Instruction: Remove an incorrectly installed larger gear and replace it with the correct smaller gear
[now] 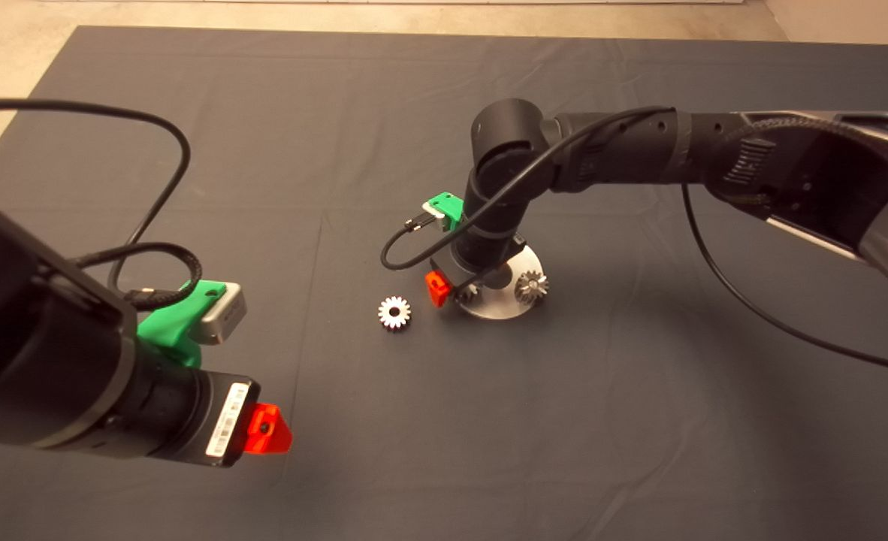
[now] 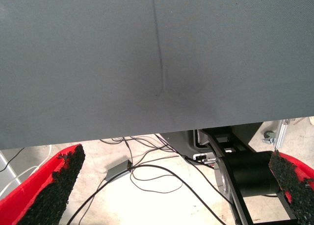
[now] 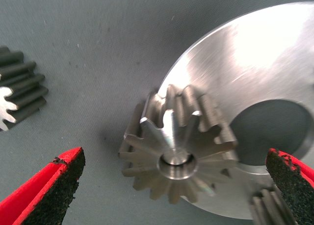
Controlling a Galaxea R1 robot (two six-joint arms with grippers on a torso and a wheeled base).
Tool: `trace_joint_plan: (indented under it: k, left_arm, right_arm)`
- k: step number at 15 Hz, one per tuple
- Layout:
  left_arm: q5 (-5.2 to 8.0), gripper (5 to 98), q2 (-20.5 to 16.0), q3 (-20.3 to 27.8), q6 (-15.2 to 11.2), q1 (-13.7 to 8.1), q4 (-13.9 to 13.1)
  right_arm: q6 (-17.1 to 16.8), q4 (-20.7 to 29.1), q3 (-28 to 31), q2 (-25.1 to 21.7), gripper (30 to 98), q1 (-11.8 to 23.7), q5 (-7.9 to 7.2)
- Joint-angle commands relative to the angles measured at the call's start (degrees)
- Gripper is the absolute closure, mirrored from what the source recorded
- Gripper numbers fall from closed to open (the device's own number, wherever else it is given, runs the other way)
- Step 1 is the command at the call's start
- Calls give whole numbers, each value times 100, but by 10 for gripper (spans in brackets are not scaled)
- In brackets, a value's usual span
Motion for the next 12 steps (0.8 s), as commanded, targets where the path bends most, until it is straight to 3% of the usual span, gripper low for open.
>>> trace_joint_plan:
  k: [1, 6, 8, 11, 12]
  left_arm:
    - [90, 60, 10, 68, -28, -56, -96]
    - [90, 60, 1, 68, -28, -56, -96]
    - [90, 60, 1, 68, -28, -56, -96]
    - [90, 60, 1, 68, -28, -56, -96]
    - [90, 60, 1, 68, -28, -56, -96]
  right_arm:
    - [-34, -222, 2, 20, 308, 56, 13]
    - [-52, -363, 11, 29, 330, 56, 14]
    - [-113, -481, 2, 37, 385, 56, 10]
    - [-131, -667, 11, 37, 385, 47, 14]
    - [-131, -700, 11, 37, 414, 35, 14]
